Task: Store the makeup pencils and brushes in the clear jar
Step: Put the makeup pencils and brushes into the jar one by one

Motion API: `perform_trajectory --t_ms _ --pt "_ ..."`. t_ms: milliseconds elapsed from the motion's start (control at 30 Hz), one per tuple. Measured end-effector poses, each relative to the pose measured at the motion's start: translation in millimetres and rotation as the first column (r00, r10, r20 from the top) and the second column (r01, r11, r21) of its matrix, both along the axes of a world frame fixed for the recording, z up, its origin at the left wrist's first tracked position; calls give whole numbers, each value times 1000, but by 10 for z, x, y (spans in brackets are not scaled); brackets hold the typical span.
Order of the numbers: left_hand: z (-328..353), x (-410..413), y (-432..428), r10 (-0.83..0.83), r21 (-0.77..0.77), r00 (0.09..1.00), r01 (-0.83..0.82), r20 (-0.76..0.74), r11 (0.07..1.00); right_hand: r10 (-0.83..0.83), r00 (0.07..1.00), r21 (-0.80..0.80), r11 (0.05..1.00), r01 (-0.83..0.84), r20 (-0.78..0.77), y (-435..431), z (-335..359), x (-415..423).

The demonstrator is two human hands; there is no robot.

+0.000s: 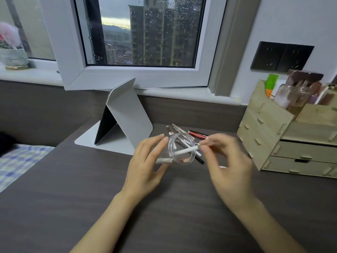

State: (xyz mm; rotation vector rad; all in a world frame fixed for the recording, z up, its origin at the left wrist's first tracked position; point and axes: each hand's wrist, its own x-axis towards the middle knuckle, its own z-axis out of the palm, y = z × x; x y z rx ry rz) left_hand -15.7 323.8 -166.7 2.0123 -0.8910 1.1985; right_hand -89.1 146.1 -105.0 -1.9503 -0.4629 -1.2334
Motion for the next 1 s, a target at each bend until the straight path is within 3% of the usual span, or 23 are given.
perform_trajectory --t_ms 67,167,300,400,467,533,600,633,667,767,1000 --pt "11 2 3 -19 22 1000 19 7 1000 -99 995 -170 980 99 10 -22 -94 58" --pt "21 10 8 -29 46 1000 29 5 999 -212 977 -264 943 201 -13 -52 -126 125" --pt "-4 19 17 -6 103 1000 7 -9 995 -249 941 -234 953 195 -229 -81 -142 249" --pt "-19 36 40 23 149 999 -18 -37 989 -327 905 -440 879 185 -273 -63 -220 328" --pt "-21 48 57 44 170 998 -35 -51 985 -299 894 -523 848 89 -333 -65 -276 350" --pt "-18 63 75 70 154 995 -59 -69 986 -118 887 -345 937 -50 -447 -112 -289 366" --pt "-4 81 95 104 97 992 -96 -78 991 73 889 27 997 -69 -451 -184 -289 421" --pt "6 90 105 123 62 989 -118 -81 991 58 893 137 991 4 -445 -232 -311 489" --pt "14 97 112 142 23 986 -141 -87 990 -20 878 152 983 105 -478 -285 -354 586" --pt "43 105 132 196 -80 975 -205 -105 975 -274 719 -136 960 245 -638 -382 -515 903" --pt "50 137 167 252 -114 960 -266 -125 957 -539 582 -568 808 155 -609 -260 -582 1475"
